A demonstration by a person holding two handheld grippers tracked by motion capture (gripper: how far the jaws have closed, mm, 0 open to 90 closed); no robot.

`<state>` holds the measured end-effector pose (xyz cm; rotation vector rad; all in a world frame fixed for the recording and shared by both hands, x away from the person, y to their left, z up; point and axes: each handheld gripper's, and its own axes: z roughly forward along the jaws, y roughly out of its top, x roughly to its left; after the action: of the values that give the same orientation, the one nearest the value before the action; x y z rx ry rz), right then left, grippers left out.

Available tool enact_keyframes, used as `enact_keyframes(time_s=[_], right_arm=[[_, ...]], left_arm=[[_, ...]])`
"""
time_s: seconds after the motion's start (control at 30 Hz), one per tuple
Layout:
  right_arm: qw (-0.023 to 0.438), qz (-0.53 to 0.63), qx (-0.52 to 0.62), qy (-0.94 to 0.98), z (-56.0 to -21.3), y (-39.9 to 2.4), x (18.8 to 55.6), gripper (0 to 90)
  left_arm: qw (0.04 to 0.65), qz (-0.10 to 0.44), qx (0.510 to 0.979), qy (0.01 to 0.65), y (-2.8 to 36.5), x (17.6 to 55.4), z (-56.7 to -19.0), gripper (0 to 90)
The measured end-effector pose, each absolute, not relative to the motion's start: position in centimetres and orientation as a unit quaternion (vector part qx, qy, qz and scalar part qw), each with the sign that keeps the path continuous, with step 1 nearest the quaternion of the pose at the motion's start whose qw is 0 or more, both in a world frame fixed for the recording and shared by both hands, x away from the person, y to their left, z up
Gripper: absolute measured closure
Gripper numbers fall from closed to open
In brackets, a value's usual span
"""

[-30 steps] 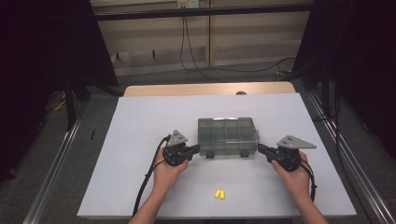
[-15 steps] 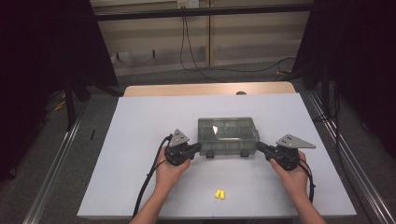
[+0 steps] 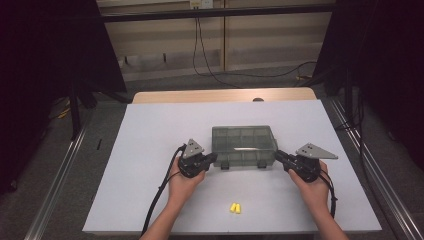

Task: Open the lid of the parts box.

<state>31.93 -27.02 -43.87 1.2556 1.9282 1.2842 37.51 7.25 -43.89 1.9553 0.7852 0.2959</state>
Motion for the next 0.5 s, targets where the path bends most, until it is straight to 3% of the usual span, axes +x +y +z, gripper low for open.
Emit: enact_keyframes(time_s=[0.2,0.5], right_arm=[[0.264,0.463,0.464,0.708,-43.82,-27.38,32.0,77.1],[0.279,0.461,0.452,0.711,-43.42,-26.55,32.36,76.0]], left_arm=[[0.486,0.118,0.803,0.324,7.1,37.41,-43.93,87.6],[0.488,0.117,0.802,0.325,7.01,37.47,-44.01,87.7]])
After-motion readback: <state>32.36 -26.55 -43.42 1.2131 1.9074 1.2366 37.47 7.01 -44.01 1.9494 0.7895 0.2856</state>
